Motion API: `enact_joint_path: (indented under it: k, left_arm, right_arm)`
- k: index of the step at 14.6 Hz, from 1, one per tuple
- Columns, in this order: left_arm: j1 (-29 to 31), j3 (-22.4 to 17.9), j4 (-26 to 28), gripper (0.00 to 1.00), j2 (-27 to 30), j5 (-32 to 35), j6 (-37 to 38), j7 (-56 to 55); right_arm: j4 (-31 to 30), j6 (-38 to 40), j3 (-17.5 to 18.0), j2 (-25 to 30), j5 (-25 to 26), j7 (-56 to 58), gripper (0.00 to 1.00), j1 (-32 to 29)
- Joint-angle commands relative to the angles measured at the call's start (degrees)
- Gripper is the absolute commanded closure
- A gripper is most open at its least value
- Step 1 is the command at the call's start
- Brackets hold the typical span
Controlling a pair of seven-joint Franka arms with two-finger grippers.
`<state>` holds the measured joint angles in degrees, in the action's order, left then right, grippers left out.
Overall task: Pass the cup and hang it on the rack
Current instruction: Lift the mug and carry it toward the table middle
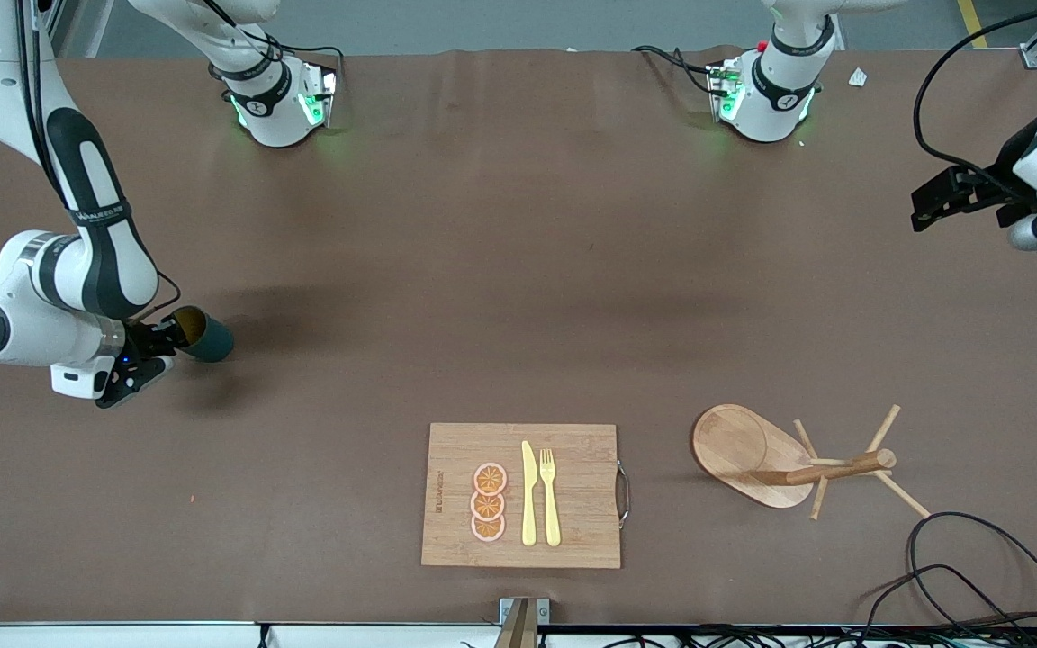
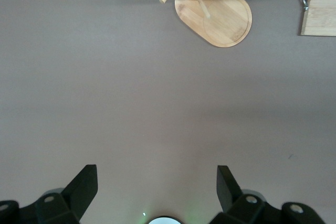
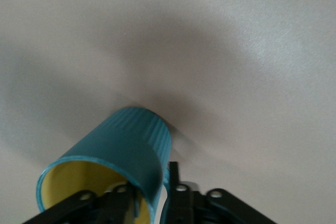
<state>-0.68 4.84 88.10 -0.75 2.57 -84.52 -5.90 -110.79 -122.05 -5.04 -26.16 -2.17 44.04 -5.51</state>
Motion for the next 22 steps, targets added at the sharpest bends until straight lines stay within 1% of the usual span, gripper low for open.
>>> enact_joint_path:
  k: [1, 2, 4, 6, 7, 10, 13, 14, 15, 18, 20, 22]
  left_arm:
    - [0.07, 0.08, -1.87, 0.0, -1.27, -0.11, 0.23, 0.54]
    - [-0.11, 0.08, -2.83, 0.0, -1.36, -0.11, 0.23, 0.36]
    - [-0.28, 0.08, -3.46, 0.0, -1.36, -0.02, 0.23, 0.19]
    - [0.07, 0.08, -3.46, 0.0, -1.36, -0.11, 0.23, 0.63]
    - [0.07, 0.08, -3.54, 0.0, -1.36, -0.11, 0.23, 0.54]
    - [-0.19, 0.08, -4.95, 0.0, -2.15, -0.11, 0.15, 0.01]
    - [-0.81, 0.43, -5.92, 0.0, -2.85, -0.2, -0.64, -0.25]
    - [-0.81, 0.52, -5.92, 0.0, -2.94, -0.02, -1.25, -0.25]
    - [-0.64, 0.44, -5.83, 0.0, -3.12, 0.07, -1.96, -0.17]
    - [-0.72, 0.52, -5.92, 0.0, -3.47, -0.46, -2.14, -0.16]
    - [-1.68, 0.7, -6.01, 0.0, -3.65, -0.55, -3.98, -0.16]
    - [-2.22, 0.87, -5.92, 0.0, -3.82, -0.55, -3.99, -0.08]
  right_arm:
    - [1.36, 5.3, 0.29, 1.81, -1.0, -5.95, 1.0, 1.28]
    - [2.24, 8.02, 0.29, 2.95, -1.0, -9.03, 1.0, 2.51]
    - [2.42, 10.68, 0.46, 5.23, -1.69, -15.53, 1.0, 4.71]
    - [2.34, 12.7, 0.38, 6.47, -6.16, -20.63, 1.0, 7.69]
    - [2.34, 12.97, 0.46, 7.17, -6.53, -23.97, 1.0, 8.93]
    - [2.34, 13.68, 0.46, 9.19, -6.62, -37.83, 1.0, 16.55]
    - [2.77, 12.45, 0.46, 9.29, -6.88, -50.94, 1.0, 24.38]
    - [2.77, 11.49, 0.46, 9.2, -8.1, -54.03, 1.0, 26.32]
    - [2.86, 10.44, 0.46, 9.02, -9.16, -57.02, 1.0, 28.69]
    - [2.86, 5.78, 0.46, 8.5, -9.35, -67.39, 1.0, 36.16]
    - [3.47, 3.67, 0.46, 7.45, -9.43, -70.66, 1.0, 40.56]
    - [5.23, 2.17, 0.38, 4.91, -9.26, -69.89, 1.0, 43.9]
